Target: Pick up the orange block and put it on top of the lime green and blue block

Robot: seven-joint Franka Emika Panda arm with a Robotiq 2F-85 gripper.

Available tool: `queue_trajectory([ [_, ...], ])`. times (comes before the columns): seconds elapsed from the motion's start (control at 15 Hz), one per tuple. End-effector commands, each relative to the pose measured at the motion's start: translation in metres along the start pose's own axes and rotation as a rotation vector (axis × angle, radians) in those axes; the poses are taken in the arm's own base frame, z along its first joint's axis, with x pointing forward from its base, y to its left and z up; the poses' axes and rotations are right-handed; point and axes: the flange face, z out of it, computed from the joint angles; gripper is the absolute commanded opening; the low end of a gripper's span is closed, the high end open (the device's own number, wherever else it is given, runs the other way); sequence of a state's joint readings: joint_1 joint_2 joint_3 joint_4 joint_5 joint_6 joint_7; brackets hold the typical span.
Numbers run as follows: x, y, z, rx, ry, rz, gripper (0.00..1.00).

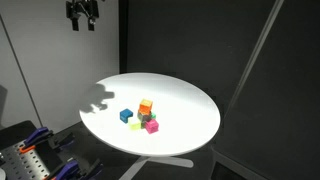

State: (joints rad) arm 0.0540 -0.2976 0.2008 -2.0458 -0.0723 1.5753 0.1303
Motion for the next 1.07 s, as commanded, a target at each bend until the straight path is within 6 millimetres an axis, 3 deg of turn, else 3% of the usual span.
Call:
queue_trajectory([
  [0.0, 0.0001, -0.0001, -0.001, 0.0, 0.001, 0.0, 1.0],
  [1.0, -0.0038, 0.0073, -0.0001, 0.008, 0.005, 0.008, 1.0],
])
